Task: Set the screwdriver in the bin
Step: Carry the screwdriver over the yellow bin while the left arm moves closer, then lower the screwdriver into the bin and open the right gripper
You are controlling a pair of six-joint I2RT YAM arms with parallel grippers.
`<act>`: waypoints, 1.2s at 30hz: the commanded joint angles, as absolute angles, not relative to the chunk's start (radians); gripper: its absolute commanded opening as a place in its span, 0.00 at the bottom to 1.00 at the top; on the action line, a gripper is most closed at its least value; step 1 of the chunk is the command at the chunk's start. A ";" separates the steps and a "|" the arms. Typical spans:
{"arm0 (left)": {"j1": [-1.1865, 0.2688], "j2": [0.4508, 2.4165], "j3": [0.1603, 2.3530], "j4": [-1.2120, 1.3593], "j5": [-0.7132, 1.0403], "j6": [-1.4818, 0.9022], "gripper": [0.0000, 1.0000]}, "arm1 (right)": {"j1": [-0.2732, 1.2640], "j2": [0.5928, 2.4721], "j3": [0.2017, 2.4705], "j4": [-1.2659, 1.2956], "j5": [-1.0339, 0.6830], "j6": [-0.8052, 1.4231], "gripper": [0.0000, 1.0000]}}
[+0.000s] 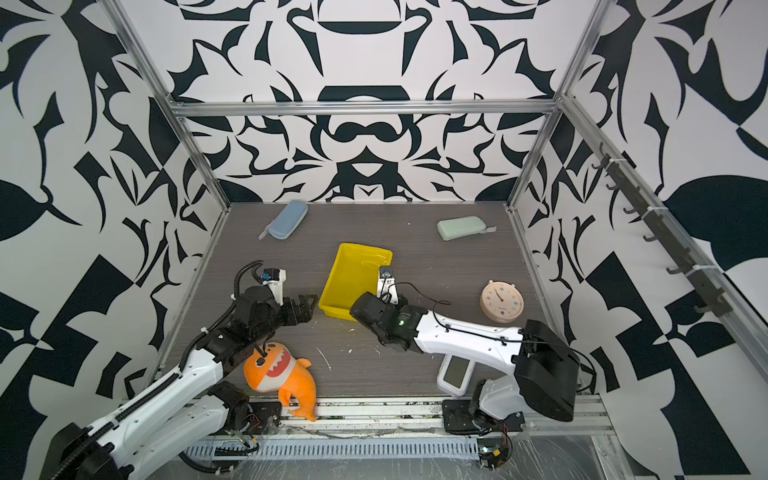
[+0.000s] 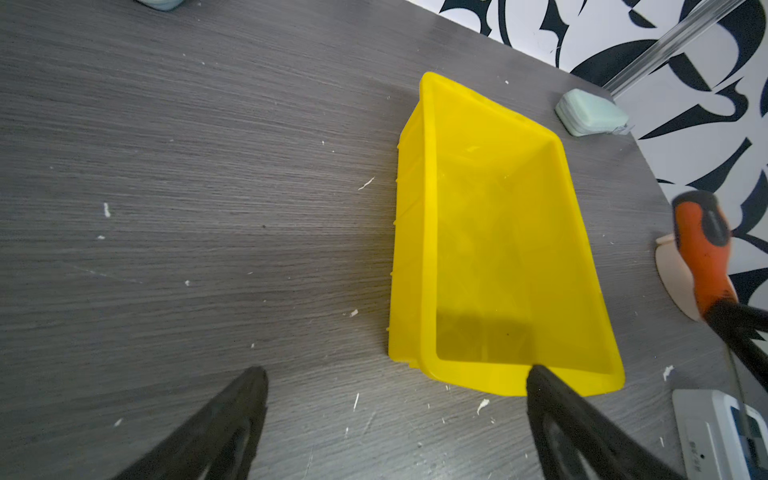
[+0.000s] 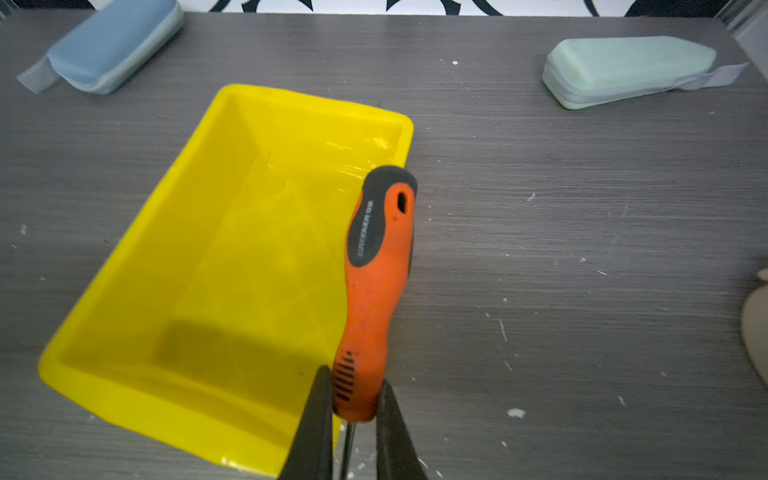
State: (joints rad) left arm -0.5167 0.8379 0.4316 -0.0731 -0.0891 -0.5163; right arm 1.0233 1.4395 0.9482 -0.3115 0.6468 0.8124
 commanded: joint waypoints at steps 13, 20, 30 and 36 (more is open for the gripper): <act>-0.518 0.867 0.438 -0.096 -0.100 -0.514 1.00 | 0.884 1.807 1.383 -0.391 0.438 0.992 0.00; -0.517 0.860 0.435 -0.098 -0.113 -0.515 1.00 | 0.801 2.025 1.573 -0.524 0.187 1.060 0.00; -0.517 0.893 0.451 -0.098 -0.103 -0.505 1.00 | 0.754 2.094 1.562 -0.410 0.061 1.065 0.00; -0.518 0.895 0.453 -0.094 -0.110 -0.505 1.00 | 0.754 2.118 1.572 -0.421 0.036 1.054 0.05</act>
